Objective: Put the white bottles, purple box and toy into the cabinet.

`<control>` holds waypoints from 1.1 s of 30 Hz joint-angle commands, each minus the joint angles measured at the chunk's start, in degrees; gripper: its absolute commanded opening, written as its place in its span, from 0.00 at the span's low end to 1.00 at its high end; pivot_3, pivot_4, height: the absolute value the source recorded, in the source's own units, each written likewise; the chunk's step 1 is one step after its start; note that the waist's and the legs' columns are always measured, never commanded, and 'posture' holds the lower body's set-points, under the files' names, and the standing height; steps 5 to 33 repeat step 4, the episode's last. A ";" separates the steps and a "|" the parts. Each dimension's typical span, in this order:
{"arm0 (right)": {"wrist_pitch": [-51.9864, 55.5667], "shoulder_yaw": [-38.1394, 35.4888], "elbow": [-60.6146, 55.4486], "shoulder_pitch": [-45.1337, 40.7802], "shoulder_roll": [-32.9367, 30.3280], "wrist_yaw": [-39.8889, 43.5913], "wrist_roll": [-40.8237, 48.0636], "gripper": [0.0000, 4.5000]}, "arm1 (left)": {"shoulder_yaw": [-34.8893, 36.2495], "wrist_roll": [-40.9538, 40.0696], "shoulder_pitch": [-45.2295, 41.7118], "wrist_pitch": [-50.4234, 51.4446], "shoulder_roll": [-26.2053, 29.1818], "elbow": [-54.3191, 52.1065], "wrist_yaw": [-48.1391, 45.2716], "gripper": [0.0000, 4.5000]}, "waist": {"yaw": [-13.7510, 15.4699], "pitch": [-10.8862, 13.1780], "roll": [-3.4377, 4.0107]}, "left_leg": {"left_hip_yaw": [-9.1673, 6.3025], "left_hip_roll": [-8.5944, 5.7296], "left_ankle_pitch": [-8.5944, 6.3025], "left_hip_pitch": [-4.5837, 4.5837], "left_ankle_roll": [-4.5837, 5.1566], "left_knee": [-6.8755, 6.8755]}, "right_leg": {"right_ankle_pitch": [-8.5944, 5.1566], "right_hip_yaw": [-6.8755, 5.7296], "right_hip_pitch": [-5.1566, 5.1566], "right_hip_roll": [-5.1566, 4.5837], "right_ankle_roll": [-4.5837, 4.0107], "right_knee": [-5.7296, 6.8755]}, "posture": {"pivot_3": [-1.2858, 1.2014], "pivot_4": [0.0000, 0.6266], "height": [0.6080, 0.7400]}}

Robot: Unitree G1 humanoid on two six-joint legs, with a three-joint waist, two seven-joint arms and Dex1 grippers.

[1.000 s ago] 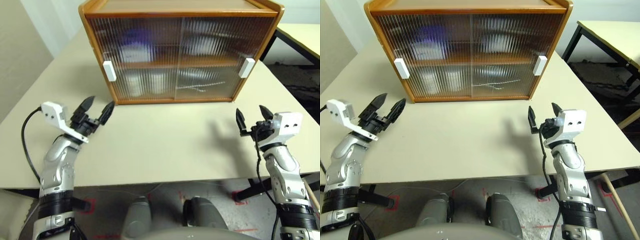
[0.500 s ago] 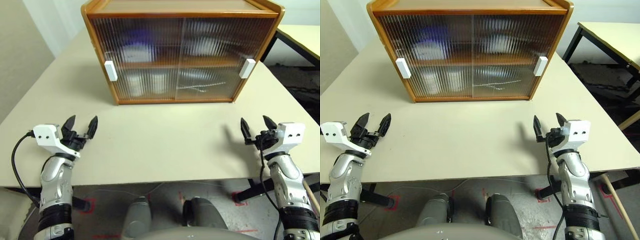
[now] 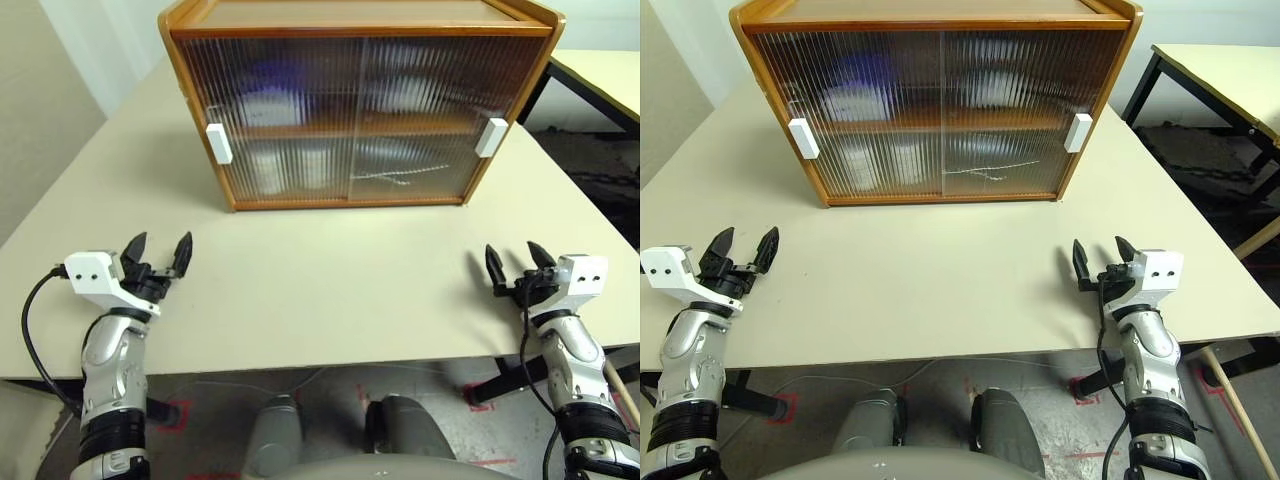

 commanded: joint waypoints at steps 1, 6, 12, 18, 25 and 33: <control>-1.81 0.06 2.89 -1.05 0.16 0.70 0.28 0.99 | -0.69 0.15 0.32 0.55 -0.21 -1.53 0.10 1.00 | 0.02 -0.04 -0.05 | 0.00 0.01 0.00 0.01 0.00 0.00 | 0.00 0.00 0.00 0.00 0.00 0.00 | 0.56 0.01 1.00; -2.34 0.14 2.76 -1.50 0.79 0.53 0.61 0.99 | -1.00 0.05 -0.71 1.24 -0.09 -1.66 0.18 1.00 | -0.03 -0.07 -0.02 | 0.00 0.01 0.00 0.07 0.00 0.01 | 0.00 0.01 0.04 -0.01 -0.01 0.01 | 0.55 0.01 1.00; -2.34 0.14 2.76 -1.50 0.79 0.53 0.61 0.99 | -1.00 0.05 -0.71 1.24 -0.09 -1.66 0.18 1.00 | -0.03 -0.07 -0.02 | 0.00 0.01 0.00 0.07 0.00 0.01 | 0.00 0.01 0.04 -0.01 -0.01 0.01 | 0.55 0.01 1.00; -2.34 0.14 2.76 -1.50 0.79 0.53 0.61 0.99 | -1.00 0.05 -0.71 1.24 -0.09 -1.66 0.18 1.00 | -0.03 -0.07 -0.02 | 0.00 0.01 0.00 0.07 0.00 0.01 | 0.00 0.01 0.04 -0.01 -0.01 0.01 | 0.55 0.01 1.00; -2.34 0.14 2.76 -1.50 0.79 0.53 0.61 0.99 | -1.00 0.05 -0.71 1.24 -0.09 -1.66 0.18 1.00 | -0.03 -0.07 -0.02 | 0.00 0.01 0.00 0.07 0.00 0.01 | 0.00 0.01 0.04 -0.01 -0.01 0.01 | 0.55 0.01 1.00; -2.34 0.14 2.76 -1.50 0.79 0.53 0.61 0.99 | -1.00 0.05 -0.71 1.24 -0.09 -1.66 0.18 1.00 | -0.03 -0.07 -0.02 | 0.00 0.01 0.00 0.07 0.00 0.01 | 0.00 0.01 0.04 -0.01 -0.01 0.01 | 0.55 0.01 1.00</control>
